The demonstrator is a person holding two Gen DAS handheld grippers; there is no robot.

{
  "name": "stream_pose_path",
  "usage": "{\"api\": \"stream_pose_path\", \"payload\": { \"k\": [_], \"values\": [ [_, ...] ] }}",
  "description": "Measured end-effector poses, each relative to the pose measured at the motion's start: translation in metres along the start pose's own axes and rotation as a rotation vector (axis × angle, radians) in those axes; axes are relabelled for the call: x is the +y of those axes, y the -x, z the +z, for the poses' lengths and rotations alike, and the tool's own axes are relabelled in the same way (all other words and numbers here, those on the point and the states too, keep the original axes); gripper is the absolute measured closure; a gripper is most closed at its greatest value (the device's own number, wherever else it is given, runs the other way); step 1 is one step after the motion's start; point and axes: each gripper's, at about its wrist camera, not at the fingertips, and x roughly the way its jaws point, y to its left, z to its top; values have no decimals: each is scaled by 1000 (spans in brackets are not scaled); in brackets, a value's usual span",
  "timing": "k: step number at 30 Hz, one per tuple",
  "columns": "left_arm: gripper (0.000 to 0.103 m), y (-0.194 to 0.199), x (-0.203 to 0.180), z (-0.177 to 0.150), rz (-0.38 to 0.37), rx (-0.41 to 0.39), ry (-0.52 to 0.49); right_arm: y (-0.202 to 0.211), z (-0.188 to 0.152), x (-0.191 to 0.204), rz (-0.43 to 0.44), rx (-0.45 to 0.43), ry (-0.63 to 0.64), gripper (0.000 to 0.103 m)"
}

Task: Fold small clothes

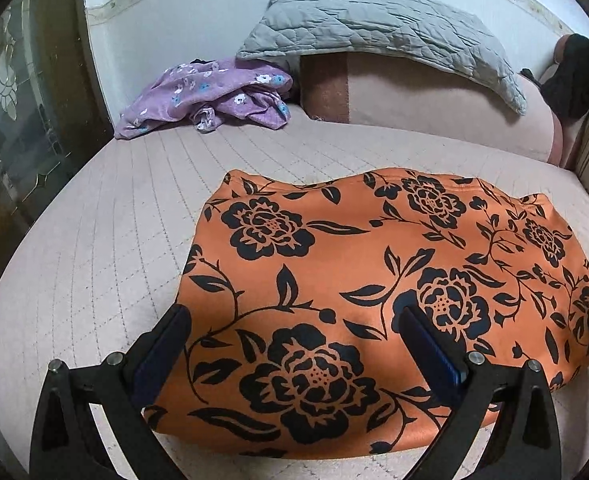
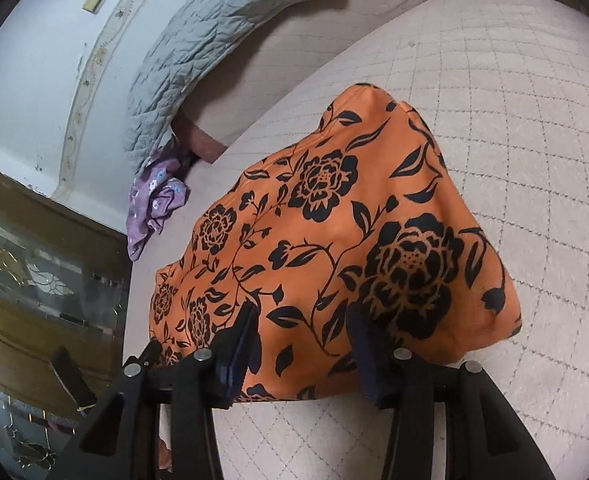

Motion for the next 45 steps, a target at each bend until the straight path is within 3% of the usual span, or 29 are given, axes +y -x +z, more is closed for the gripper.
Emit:
{"api": "stream_pose_path", "payload": {
  "k": [3,15,45],
  "values": [
    [0,-2,-2,-1,11,0,-16,-18,0,-15,-39,78,-64,55],
    [0,-15,-8,0,19,31,-26,-26,7,-16,-12,119,-65,50],
    [0,-22,-23,-1,15,42,-66,-29,11,-18,14,139,-61,47]
  ]
}}
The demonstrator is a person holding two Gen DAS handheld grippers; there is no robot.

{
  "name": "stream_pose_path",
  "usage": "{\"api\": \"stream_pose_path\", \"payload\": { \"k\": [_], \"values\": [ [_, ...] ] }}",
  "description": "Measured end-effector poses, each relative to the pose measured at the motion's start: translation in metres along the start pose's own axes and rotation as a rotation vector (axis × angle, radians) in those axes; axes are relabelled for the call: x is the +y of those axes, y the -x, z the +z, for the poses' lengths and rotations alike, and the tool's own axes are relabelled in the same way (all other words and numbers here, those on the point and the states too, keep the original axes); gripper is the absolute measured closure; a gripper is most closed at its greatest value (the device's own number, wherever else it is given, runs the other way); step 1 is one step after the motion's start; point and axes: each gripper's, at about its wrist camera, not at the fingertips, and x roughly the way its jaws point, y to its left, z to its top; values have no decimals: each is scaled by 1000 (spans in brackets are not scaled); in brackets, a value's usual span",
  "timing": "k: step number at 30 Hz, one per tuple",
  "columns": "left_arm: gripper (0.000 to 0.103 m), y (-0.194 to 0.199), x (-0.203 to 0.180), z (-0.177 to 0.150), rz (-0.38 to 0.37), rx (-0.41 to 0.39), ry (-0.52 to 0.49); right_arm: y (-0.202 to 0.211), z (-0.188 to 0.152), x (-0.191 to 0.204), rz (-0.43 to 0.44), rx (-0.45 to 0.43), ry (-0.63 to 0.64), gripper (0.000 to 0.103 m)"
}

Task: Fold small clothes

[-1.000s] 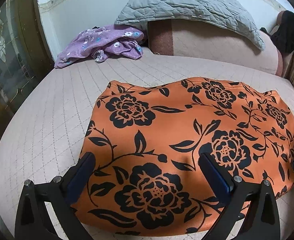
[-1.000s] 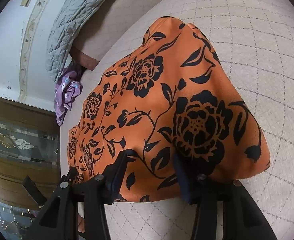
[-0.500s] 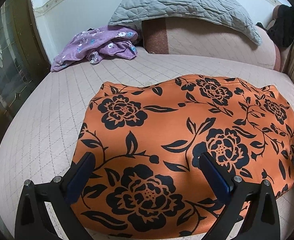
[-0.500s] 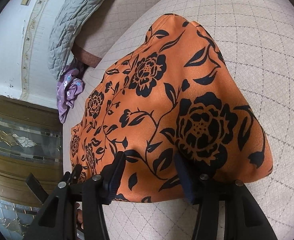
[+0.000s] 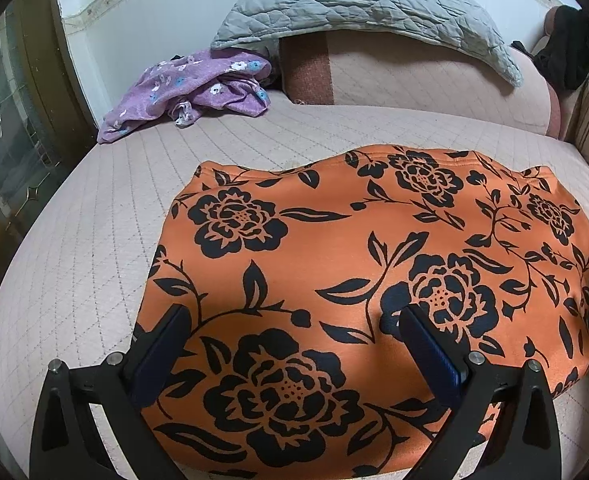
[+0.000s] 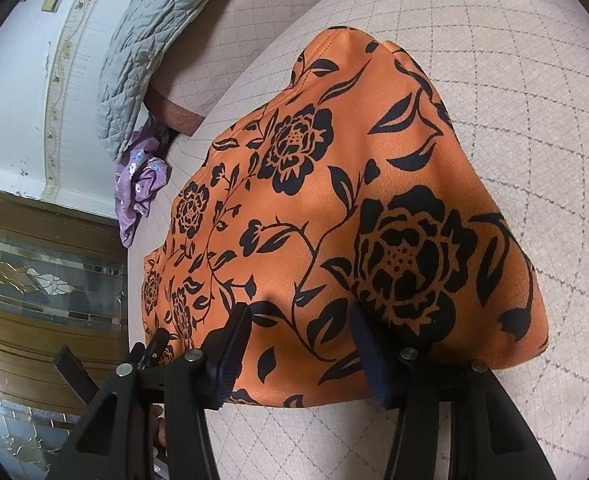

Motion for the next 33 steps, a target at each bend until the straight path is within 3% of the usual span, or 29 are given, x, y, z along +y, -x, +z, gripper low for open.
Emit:
{"api": "stream_pose_path", "payload": {
  "k": [19,23,25,30,33],
  "values": [
    [0,1,0,1,4,-5,-10,-2,1,4,-14,1,17,46],
    [0,5,25,3,42,-18,35,2,0,16,-31,-12,40,45],
    [0,4,47,4,72,-13,76,6,-2,26,10,-26,67,45],
    [0,-3,92,-1,138,23,171,7,-10,50,57,-66,135,45],
    [0,-12,103,-7,195,70,175,-6,-14,56,45,-35,136,45]
  ]
}}
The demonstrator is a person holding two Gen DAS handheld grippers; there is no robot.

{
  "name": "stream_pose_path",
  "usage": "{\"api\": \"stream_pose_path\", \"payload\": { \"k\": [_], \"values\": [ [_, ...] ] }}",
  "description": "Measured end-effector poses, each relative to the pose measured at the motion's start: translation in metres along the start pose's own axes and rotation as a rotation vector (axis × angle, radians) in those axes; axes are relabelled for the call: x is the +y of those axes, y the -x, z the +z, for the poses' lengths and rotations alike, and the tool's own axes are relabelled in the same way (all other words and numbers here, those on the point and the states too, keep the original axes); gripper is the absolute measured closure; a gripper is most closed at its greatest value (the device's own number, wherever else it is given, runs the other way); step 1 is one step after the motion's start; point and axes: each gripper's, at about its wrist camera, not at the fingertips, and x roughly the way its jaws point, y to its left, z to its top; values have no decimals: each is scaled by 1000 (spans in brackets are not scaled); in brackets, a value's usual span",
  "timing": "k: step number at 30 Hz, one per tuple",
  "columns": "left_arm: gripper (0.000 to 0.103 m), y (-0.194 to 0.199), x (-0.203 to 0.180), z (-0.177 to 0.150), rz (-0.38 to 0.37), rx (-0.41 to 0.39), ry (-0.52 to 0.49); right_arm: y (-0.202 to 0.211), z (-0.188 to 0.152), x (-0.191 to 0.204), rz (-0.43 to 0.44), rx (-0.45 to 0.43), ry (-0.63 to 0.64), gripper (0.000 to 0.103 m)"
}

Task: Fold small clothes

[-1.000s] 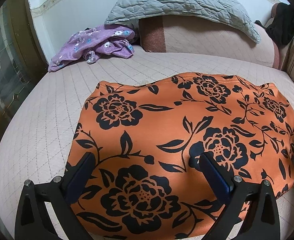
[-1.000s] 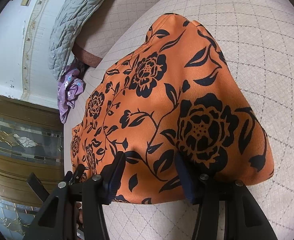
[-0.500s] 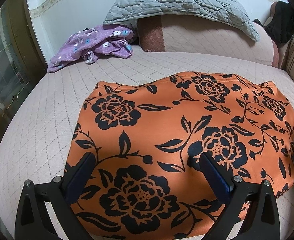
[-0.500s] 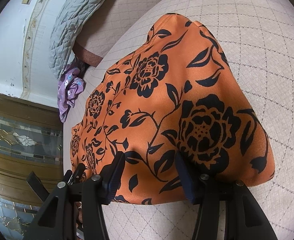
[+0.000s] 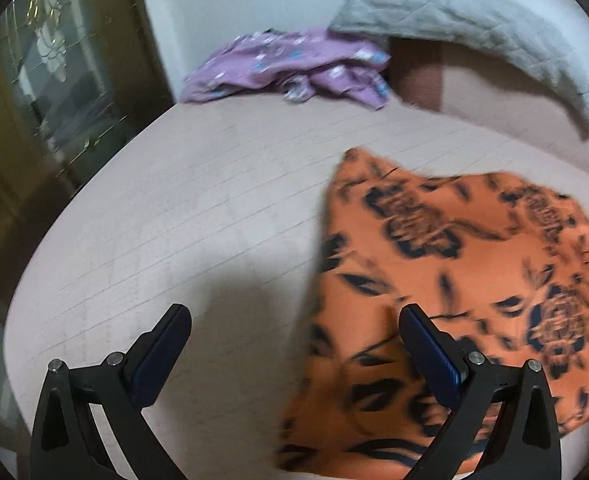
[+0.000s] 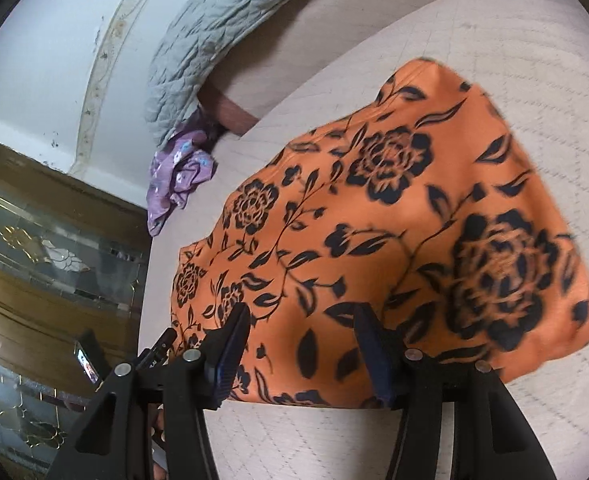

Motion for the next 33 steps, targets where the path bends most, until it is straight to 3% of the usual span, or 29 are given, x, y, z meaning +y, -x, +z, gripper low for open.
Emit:
{"api": "stream_pose_path", "payload": {
  "k": [2,3,6,9,13,19,21,25,30,33],
  "values": [
    [0,-14,0,-4,27,57,-22,-16,-3,1,-62,51,1,45],
    [0,-17,3,-6,5,64,-9,-25,-5,-1,-109,83,0,46],
    [0,-14,6,-4,-6,65,-2,-28,-3,3,-124,63,-3,46],
    [0,-5,6,-1,-10,36,5,-26,4,7,-85,30,-24,45],
    [0,6,3,3,-37,-6,8,-39,18,31,-43,3,40,45],
    [0,-13,-2,-2,-29,58,-36,-97,26,68,60,75,89,45],
    [0,-14,0,-2,-42,57,-31,-126,24,71,30,131,84,45],
    [0,-15,1,0,-49,59,-21,-129,27,79,0,114,107,45],
    [0,-10,-3,0,-60,49,-1,-133,58,99,68,65,114,44],
    [0,-14,-5,0,-56,56,0,-166,77,105,83,104,80,44]
  ]
}}
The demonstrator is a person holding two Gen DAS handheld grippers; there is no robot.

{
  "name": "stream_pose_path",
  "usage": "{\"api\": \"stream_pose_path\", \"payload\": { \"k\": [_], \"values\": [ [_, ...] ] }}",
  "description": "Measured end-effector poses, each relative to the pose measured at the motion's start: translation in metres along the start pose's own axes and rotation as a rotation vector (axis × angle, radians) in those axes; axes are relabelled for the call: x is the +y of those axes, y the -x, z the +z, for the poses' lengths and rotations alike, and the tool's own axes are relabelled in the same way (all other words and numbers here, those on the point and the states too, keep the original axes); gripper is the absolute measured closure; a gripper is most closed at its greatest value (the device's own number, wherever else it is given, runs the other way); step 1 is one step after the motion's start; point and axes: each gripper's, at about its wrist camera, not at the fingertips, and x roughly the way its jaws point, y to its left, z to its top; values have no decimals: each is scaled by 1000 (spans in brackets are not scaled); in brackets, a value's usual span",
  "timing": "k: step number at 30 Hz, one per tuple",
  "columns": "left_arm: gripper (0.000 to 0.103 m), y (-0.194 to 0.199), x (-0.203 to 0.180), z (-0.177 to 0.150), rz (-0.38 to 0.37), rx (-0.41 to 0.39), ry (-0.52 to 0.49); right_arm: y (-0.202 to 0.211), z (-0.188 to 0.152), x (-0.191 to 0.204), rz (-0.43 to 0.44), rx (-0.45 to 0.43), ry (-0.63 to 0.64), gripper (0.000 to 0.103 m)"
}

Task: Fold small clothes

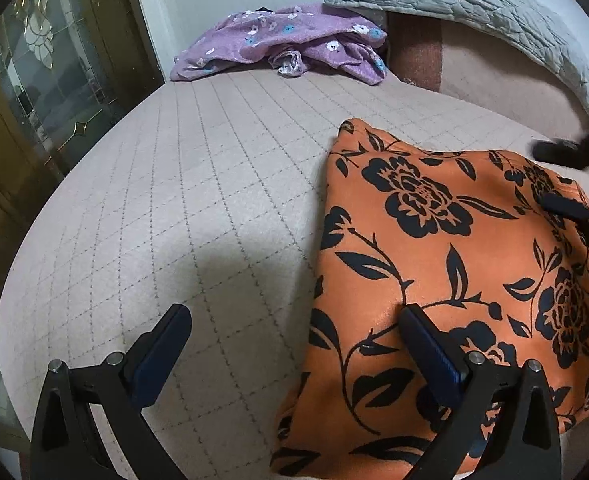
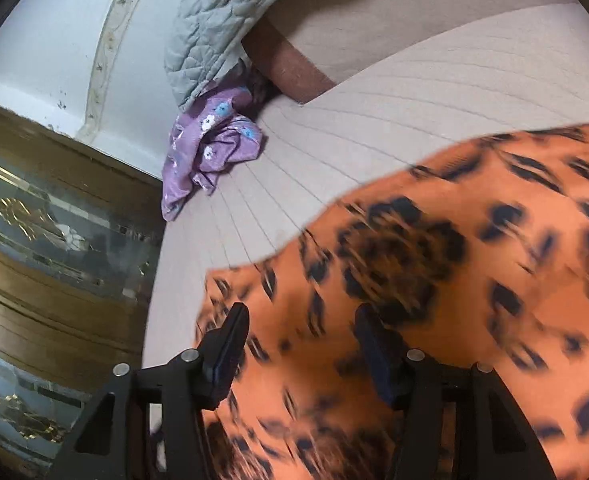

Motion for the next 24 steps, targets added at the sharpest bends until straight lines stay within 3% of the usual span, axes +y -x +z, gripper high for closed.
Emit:
{"api": "stream_pose_path", "payload": {
  "k": [2,6,10,13,15,18,21,24],
  "values": [
    [0,-1,1,3,-4,2,17,-28,17,-12,-56,19,-39,46],
    [0,9,-10,9,34,-57,-24,-28,29,-23,6,6,-142,46],
    [0,25,-24,10,-25,-106,-56,7,7,-22,-23,-24,-85,46],
    [0,29,-36,5,-22,-119,-99,54,-20,-26,-46,-49,-45,46],
    [0,25,-42,0,-22,-100,-129,89,-41,-30,-95,-73,-3,46],
    [0,4,-53,-12,-70,21,-170,128,-71,-48,-196,-74,-20,44],
    [0,4,-49,-11,-86,31,-113,141,-93,-76,-278,-11,-93,45],
    [0,10,-46,-5,-117,44,-55,165,-109,-86,-209,-55,-119,46]
  ]
}}
